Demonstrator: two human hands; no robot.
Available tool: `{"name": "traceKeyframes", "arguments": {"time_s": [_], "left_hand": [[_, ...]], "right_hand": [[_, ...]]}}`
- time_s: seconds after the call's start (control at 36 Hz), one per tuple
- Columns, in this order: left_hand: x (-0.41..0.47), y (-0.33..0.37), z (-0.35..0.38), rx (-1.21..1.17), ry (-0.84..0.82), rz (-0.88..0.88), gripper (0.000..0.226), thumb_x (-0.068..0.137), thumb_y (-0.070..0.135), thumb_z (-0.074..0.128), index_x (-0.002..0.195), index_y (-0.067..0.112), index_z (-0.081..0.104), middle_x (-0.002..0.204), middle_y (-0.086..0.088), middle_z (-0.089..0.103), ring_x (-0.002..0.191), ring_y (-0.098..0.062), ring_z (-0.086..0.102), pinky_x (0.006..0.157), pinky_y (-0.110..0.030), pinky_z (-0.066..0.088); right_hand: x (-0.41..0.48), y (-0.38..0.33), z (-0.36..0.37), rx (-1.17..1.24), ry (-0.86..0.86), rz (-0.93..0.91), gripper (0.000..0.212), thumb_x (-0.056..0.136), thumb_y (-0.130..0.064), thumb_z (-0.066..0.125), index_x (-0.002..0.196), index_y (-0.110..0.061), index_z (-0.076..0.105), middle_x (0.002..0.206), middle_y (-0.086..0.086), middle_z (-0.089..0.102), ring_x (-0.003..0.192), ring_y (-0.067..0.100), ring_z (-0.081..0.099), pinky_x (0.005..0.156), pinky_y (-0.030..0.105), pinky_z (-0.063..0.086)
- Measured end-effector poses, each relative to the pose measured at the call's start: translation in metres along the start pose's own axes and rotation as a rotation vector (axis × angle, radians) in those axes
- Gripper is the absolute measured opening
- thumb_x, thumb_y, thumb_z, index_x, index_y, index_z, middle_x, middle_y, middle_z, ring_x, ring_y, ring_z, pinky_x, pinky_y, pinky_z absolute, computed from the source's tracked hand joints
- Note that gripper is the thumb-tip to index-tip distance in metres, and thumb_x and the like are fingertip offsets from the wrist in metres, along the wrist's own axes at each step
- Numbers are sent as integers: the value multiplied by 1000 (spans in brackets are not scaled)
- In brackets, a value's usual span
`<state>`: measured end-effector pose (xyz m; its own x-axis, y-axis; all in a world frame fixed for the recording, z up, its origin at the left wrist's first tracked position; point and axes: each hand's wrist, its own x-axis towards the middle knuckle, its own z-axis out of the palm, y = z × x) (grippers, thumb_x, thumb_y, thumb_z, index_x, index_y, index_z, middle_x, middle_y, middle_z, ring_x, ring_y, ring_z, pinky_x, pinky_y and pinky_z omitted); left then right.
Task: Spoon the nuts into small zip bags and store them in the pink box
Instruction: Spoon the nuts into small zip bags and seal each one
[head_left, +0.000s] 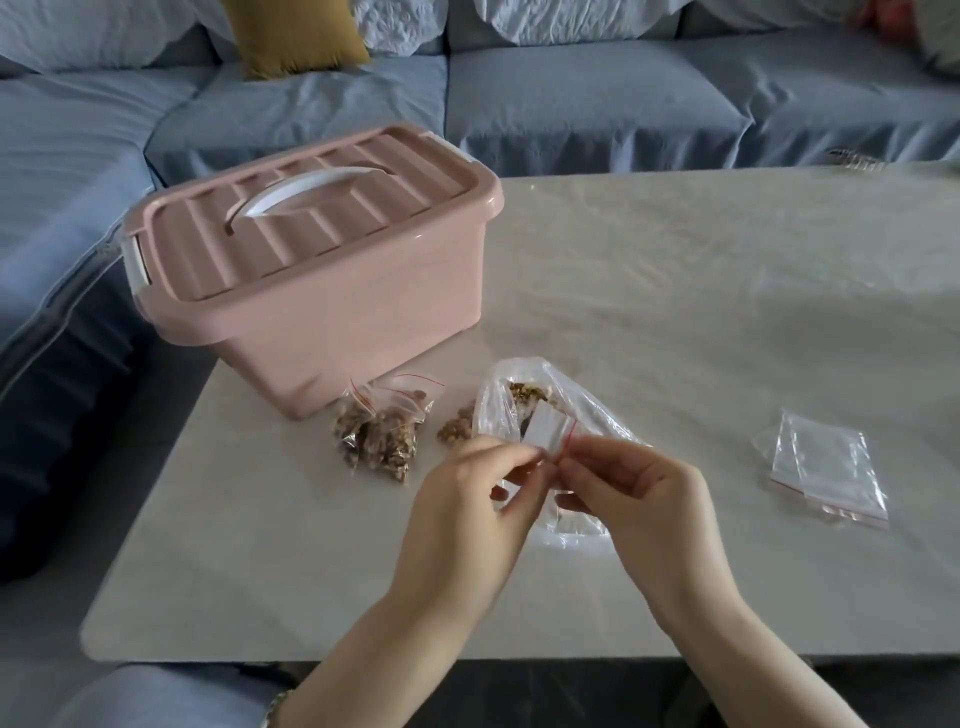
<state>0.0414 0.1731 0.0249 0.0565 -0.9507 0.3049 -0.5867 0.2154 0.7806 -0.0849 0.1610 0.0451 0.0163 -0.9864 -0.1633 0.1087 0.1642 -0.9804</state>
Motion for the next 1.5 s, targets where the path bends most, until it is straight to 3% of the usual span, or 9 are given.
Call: {"name": "traceKeyframes", "arguments": {"time_s": [0.28,0.33,0.44,0.61,0.83,0.92,1.03,1.28,1.5], "left_hand": [[-1,5,-3,-155,55,-50,12,80,11,68,90,12,75,86,6,71,76,-1,67,69,-12,50],[-1,6,-5,-221,40,-112,11,82,9,69,86,17,76,82,6,72,74,-3,67,69,-17,52],[0,15,-12,-361,-6,-286,9,79,33,70,72,29,74,70,2,72,69,-20,67,68,-36,56],[5,22,-16,-415,-54,-427,16,78,14,71,70,27,75,67,2,73,67,-15,68,74,-41,57],[4,26,-17,-339,-88,-401,27,80,11,69,67,34,73,64,11,71,62,-4,67,68,-26,57],[4,23,-18,-328,-106,-397,32,83,9,66,65,34,73,65,6,71,63,-15,68,68,-34,58],[5,22,-19,-367,-125,-417,21,85,8,64,74,24,73,65,6,71,60,-11,68,59,-23,57],[4,20,-19,-357,-107,-440,14,79,13,71,69,22,72,63,4,70,51,-8,63,50,-18,51],[4,20,-22,-460,-160,-505,5,73,19,73,70,16,72,53,4,64,52,-4,59,46,-18,46]], "right_hand": [[-3,0,-1,12,-10,-30,17,76,4,68,83,-12,72,72,0,74,64,10,69,60,13,52],[-3,-1,-2,-7,-20,-39,16,75,2,69,84,-11,72,71,-1,74,64,9,69,61,12,51],[-5,-3,-3,-121,-87,-119,22,73,-6,72,76,-27,75,70,-10,73,67,3,68,64,10,49],[-6,0,-4,-326,-130,-263,23,74,-11,73,79,-33,75,80,-15,72,78,4,68,72,14,51],[-4,3,-6,-451,-141,-330,41,73,-11,75,77,-52,70,84,-21,69,81,9,66,77,25,52],[-4,3,-7,-425,-142,-306,35,69,-10,78,78,-43,72,82,-19,70,79,9,66,75,20,53],[-6,1,-8,-397,-143,-263,34,68,-7,78,79,-39,72,78,-22,71,76,0,68,72,10,50],[-9,-2,-6,-399,-128,-242,29,67,-12,81,77,-38,71,72,-22,71,71,0,68,68,11,52],[-11,-6,-2,-244,-236,-96,33,78,6,65,77,-27,70,69,-4,73,68,9,70,63,14,52]]}}
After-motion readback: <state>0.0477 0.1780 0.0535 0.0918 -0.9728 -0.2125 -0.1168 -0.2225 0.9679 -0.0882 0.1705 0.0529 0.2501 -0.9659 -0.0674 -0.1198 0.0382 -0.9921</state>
